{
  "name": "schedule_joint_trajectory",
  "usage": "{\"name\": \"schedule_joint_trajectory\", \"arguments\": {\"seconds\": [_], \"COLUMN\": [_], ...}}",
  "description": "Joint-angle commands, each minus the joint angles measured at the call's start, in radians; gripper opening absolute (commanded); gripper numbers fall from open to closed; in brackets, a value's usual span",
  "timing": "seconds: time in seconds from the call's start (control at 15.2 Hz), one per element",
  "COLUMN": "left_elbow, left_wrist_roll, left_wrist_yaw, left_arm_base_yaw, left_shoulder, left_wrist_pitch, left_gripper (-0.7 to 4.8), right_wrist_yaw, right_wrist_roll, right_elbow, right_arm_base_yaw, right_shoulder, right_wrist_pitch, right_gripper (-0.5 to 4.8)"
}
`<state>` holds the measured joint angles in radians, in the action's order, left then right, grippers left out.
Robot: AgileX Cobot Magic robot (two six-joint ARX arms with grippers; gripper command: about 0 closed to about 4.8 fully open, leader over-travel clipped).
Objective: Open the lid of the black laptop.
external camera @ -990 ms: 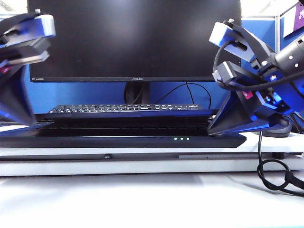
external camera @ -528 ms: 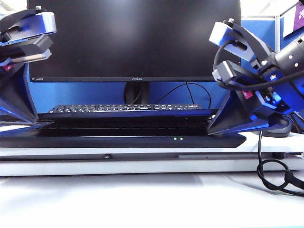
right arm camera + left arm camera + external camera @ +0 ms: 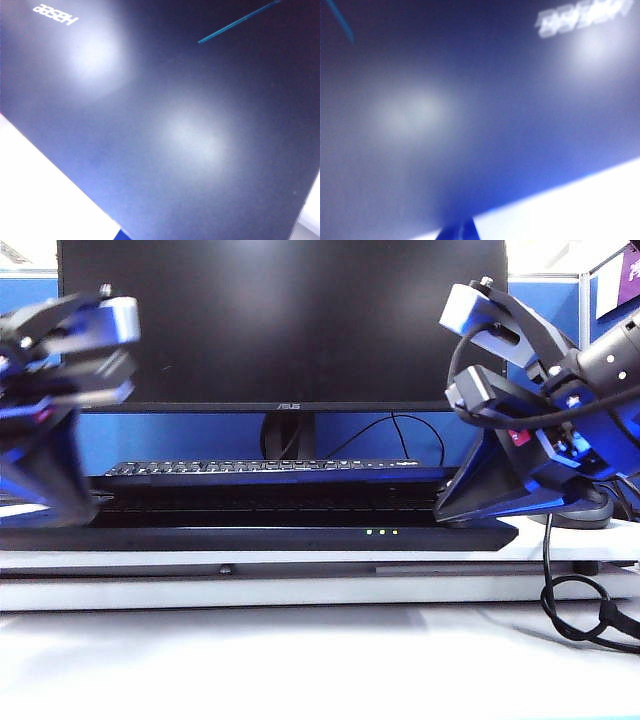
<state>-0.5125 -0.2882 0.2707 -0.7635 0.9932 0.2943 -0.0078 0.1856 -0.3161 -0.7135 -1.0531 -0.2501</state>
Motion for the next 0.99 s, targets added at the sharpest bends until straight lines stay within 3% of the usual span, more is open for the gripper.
{"name": "schedule_joint_trajectory", "arguments": {"seconds": [0.07,0.99], "left_elbow": [-0.002,-0.002], "left_wrist_roll": [0.002,0.063], "left_wrist_yaw": [0.026,0.129], "left_arm_base_yaw": [0.000,0.001], "left_shoulder": [-0.002,-0.002], "left_wrist_pitch": [-0.042,-0.223], "left_gripper": [-0.04,-0.04], "right_wrist_yaw": [0.035,0.058], "right_wrist_roll": [-0.002,-0.003], "right_elbow": [-0.012,-0.025], "right_arm_base_yaw": [0.005,0.007], "right_shoulder": [0.006,0.006], "right_wrist_pitch": [-0.091,-0.114], "right_gripper": [-0.01,-0.01]}}
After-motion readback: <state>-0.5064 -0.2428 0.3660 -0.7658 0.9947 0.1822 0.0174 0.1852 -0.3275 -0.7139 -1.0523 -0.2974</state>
